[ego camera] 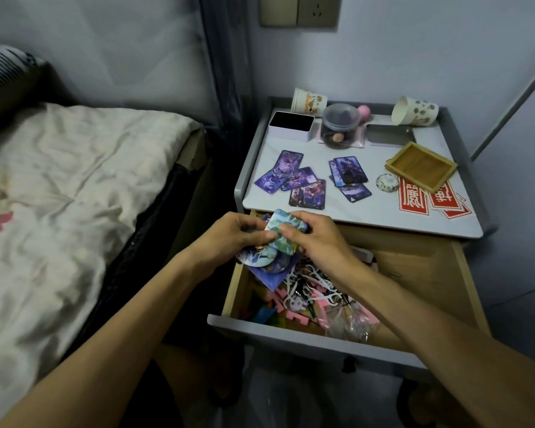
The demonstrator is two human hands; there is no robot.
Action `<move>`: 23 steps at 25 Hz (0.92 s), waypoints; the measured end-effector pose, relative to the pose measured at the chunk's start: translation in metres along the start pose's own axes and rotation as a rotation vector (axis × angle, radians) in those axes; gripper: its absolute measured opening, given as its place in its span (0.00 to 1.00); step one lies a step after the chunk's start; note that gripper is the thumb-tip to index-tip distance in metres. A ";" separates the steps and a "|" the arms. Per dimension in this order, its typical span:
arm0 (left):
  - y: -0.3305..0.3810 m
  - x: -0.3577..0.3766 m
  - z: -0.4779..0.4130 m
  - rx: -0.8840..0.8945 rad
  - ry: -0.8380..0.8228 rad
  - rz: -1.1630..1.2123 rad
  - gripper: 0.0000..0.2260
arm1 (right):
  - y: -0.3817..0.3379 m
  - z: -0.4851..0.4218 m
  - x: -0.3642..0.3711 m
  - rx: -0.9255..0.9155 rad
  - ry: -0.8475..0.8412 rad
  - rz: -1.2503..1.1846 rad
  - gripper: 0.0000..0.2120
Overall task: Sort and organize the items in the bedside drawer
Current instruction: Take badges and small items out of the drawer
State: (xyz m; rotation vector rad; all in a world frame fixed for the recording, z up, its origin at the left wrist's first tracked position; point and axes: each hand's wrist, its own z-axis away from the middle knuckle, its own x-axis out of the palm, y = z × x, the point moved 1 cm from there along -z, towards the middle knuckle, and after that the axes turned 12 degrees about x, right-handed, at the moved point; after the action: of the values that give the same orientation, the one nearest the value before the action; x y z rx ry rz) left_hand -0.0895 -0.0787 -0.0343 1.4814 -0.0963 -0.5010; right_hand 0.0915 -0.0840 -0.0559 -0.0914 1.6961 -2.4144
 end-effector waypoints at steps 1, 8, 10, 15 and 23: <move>0.000 -0.006 0.000 -0.002 0.017 0.008 0.05 | -0.002 -0.004 0.004 0.000 -0.026 0.026 0.09; -0.013 -0.034 -0.013 -0.022 0.122 -0.533 0.08 | 0.060 -0.015 -0.049 -0.006 0.477 1.058 0.11; -0.007 -0.024 -0.018 -0.009 0.098 -0.584 0.08 | 0.080 -0.012 -0.075 0.074 0.579 1.362 0.13; 0.001 -0.023 -0.021 -0.008 0.119 -0.598 0.09 | 0.094 -0.022 -0.089 0.095 0.520 1.573 0.18; 0.006 -0.047 -0.014 -0.031 0.268 -0.585 0.10 | 0.074 -0.021 -0.052 -0.252 0.237 1.182 0.09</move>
State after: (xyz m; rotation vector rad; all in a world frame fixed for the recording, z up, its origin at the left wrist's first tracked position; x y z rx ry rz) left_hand -0.1250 -0.0479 -0.0184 1.5259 0.5685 -0.7589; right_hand 0.1480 -0.0792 -0.1299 0.9126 1.4531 -1.3487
